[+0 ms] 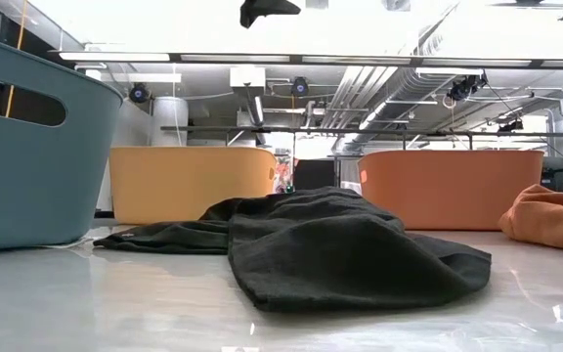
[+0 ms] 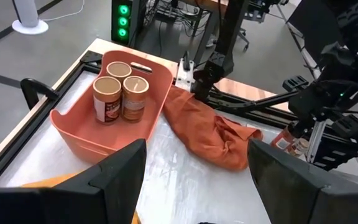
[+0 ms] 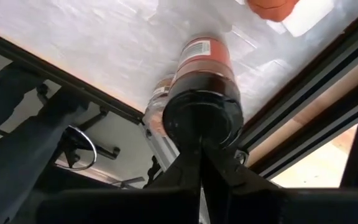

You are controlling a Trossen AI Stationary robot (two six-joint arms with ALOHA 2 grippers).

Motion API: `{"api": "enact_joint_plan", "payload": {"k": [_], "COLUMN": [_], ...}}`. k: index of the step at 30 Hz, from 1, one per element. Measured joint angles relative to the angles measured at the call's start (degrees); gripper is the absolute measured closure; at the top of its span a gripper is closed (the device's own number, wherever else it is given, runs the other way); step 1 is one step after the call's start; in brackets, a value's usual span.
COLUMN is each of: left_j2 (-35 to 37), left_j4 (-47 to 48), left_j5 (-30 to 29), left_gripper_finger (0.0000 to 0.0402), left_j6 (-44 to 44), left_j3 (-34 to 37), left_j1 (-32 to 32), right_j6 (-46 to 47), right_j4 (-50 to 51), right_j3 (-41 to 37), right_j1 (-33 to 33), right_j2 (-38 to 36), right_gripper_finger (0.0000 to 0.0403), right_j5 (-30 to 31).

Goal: Sort spices by type
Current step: Put the black spice bottle into the yellow bin

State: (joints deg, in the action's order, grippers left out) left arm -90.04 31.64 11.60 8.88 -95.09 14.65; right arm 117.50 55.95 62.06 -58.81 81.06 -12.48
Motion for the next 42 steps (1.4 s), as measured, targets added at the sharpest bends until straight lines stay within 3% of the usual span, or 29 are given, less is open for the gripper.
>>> {"api": "enact_joint_plan", "payload": {"k": [3,11,42], "left_j2": [0.4,3.7,5.4], "left_j4": [0.1,-0.2,2.3], "left_j5": [0.7,9.9,9.9], "left_gripper_finger": [0.0137,0.0137,0.0137], "left_j6": [-1.6,-6.9,-7.0], "left_j3": [0.0,0.0,0.0], "left_j1": [-0.1,-0.1,-1.3], "right_j6": [-0.8,-4.1,-4.4], "right_j4": [1.9,3.6,-2.4], "right_j3": [0.0,0.0,-2.0], "right_j1": [0.0,1.2,1.8], "right_j2": [0.0,0.0,-0.1], "right_gripper_finger": [0.0402,0.0402,0.0403], "right_j5": [0.0,0.1,-2.7]}}
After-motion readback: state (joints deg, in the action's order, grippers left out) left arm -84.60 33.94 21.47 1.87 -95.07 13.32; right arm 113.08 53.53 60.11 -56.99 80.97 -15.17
